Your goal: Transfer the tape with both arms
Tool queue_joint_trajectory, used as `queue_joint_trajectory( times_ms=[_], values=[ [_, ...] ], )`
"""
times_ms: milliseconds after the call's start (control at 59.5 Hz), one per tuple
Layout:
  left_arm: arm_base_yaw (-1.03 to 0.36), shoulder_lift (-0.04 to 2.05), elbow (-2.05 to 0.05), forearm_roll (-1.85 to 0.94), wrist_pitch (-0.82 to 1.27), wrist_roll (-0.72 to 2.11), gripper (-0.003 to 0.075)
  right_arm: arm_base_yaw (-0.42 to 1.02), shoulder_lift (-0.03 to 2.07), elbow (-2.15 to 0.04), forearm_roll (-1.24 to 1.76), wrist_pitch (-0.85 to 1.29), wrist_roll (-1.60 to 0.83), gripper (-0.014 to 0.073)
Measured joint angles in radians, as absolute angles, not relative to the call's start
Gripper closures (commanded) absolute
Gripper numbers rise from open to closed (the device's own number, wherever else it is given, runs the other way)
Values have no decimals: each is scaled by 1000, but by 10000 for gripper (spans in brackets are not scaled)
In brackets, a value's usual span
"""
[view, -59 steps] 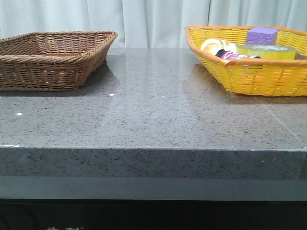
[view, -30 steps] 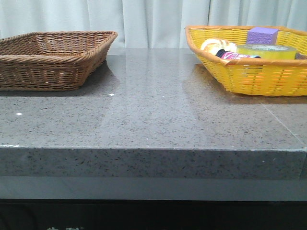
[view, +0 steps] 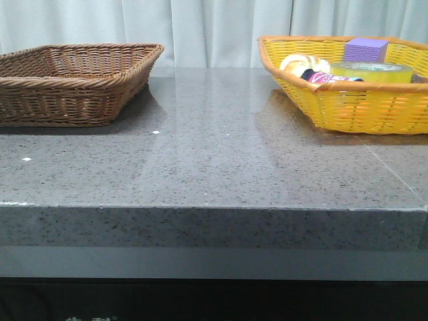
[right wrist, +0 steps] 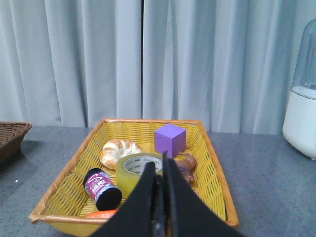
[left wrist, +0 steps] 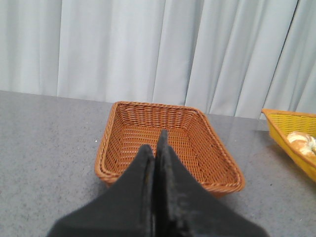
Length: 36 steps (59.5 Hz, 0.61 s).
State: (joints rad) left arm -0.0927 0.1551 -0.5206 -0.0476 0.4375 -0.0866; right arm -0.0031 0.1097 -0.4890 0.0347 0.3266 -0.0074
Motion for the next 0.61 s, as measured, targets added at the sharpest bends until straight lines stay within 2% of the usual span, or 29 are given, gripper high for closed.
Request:
queue_joint_trajectory(
  times_ms=[303,605],
  values=[
    [-93,418,-825,-48,701,-87,740,-3,378,-756,30,571,-8,662],
    [-93,539,-839,-48,758,-87,740,-3,556,-768,30,635,-8,662]
  ],
)
